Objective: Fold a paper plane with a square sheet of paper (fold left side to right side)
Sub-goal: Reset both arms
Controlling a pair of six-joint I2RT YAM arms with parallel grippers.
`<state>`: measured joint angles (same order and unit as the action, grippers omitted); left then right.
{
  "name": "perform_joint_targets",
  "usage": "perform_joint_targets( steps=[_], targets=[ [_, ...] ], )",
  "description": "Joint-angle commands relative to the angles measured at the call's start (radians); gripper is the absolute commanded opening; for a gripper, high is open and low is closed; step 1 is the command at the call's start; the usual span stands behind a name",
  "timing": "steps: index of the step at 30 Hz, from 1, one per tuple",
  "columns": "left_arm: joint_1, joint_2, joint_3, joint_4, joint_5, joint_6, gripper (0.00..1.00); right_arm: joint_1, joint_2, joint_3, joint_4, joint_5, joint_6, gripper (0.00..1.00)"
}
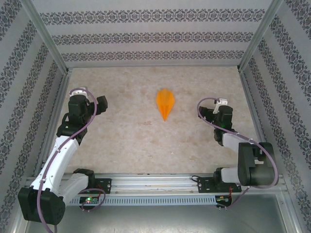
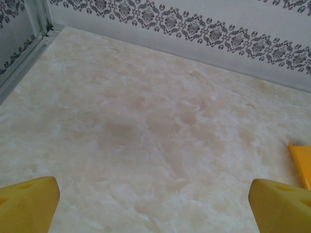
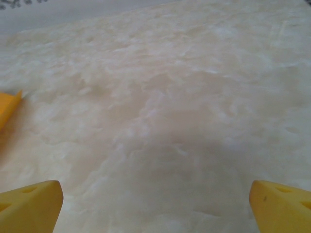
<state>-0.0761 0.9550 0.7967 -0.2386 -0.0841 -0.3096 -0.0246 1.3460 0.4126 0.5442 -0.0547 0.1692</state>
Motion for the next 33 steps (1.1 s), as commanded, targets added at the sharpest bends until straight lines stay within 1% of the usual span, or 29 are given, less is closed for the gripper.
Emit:
perform_joint_targets(
  steps=[1, 6, 8, 13, 15, 17, 21, 26, 33],
  targets=[
    [0.016, 0.005, -0.013, 0.016, -0.039, 0.041, 1.0, -0.009, -0.001, 0.013, 0.087, -0.091, -0.08, 0.98],
    [0.025, 0.036, -0.078, 0.026, -0.079, 0.087, 1.0, -0.009, 0.024, -0.026, 0.217, -0.095, -0.144, 0.98],
    [0.031, 0.056, -0.11, 0.051, -0.093, 0.117, 1.0, -0.014, 0.056, -0.036, 0.274, -0.1, -0.136, 0.98],
    [0.047, 0.101, -0.209, 0.189, -0.151, 0.197, 1.0, -0.014, 0.158, -0.037, 0.368, -0.112, -0.137, 0.98],
    [0.053, 0.116, -0.248, 0.258, -0.154, 0.227, 1.0, -0.014, 0.181, -0.045, 0.417, -0.111, -0.131, 0.98],
    [0.056, 0.125, -0.279, 0.319, -0.156, 0.246, 1.0, -0.015, 0.167, -0.036, 0.374, -0.082, -0.126, 0.98],
    [0.062, 0.157, -0.322, 0.435, -0.157, 0.288, 1.0, 0.004, 0.174, -0.026, 0.364, -0.018, -0.128, 0.98],
    [0.065, 0.207, -0.375, 0.585, -0.141, 0.315, 1.0, 0.011, 0.173, -0.026, 0.365, -0.004, -0.132, 0.98],
    [0.067, 0.291, -0.479, 0.906, -0.078, 0.346, 1.0, 0.012, 0.171, -0.028, 0.365, -0.004, -0.132, 0.98]
  ],
)
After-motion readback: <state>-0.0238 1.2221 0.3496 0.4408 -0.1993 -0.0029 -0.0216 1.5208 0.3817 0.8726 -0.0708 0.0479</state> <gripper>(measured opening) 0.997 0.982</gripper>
